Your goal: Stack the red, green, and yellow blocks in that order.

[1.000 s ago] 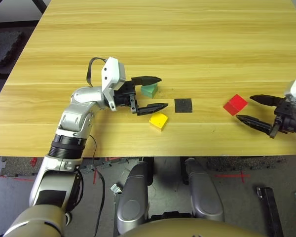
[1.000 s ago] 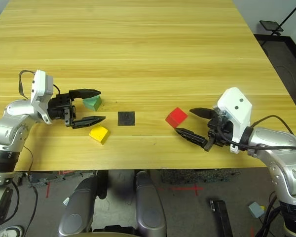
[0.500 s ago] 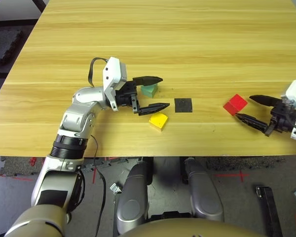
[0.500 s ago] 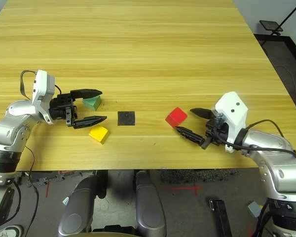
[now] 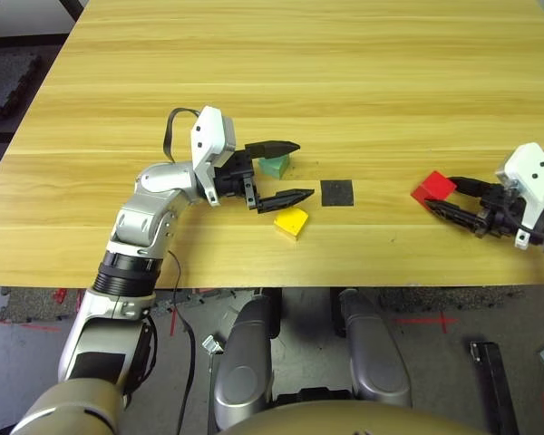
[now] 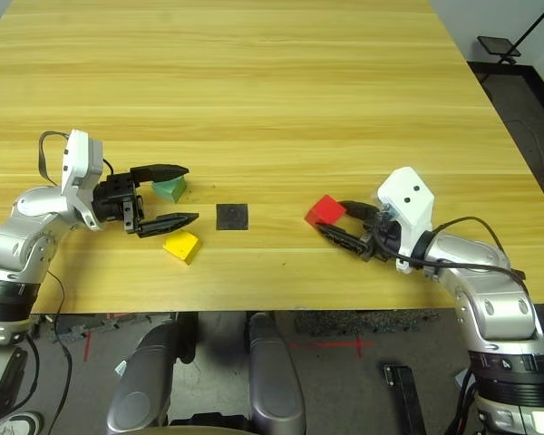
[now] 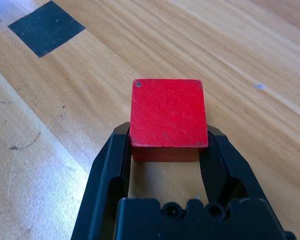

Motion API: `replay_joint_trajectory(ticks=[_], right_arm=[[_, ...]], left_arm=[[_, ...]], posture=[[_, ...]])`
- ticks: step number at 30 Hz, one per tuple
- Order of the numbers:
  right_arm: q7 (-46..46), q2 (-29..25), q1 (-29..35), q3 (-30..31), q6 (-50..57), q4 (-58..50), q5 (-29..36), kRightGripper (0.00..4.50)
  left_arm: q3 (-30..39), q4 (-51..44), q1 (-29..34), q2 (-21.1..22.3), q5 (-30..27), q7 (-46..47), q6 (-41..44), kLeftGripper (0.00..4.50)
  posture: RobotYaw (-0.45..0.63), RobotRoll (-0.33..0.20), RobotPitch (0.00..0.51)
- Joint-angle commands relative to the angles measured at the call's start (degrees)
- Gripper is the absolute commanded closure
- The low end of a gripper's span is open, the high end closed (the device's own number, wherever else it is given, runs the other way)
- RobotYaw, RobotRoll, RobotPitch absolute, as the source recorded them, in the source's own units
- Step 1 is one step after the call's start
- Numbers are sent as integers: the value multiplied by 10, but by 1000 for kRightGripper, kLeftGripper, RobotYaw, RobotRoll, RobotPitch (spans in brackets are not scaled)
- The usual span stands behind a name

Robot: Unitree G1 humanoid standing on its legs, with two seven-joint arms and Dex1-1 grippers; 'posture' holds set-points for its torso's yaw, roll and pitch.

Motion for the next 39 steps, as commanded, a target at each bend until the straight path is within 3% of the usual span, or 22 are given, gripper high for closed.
replay_joint_trajectory(ticks=[1,9,20,31,39], right_arm=[[6,2,-2,9,-10,14,-9,2455],[76,-16,-68,47,-42,36,-15,2455],[267,-20,-255,165,-99,143,-46,2455],[324,66,-359,221,-180,255,-94,2455],[328,107,-383,231,-202,294,-116,2455]], left_arm=[[-2,8,-4,-3,9,-1,-5,0],[-2,17,-7,-9,15,2,-9,0],[-1,43,-21,-8,30,-3,-20,0],[6,41,-24,-9,34,2,-23,0],[8,31,-14,-11,35,14,-23,0]], posture=[[195,11,314],[197,17,321],[229,23,314],[261,35,309],[285,38,302]])
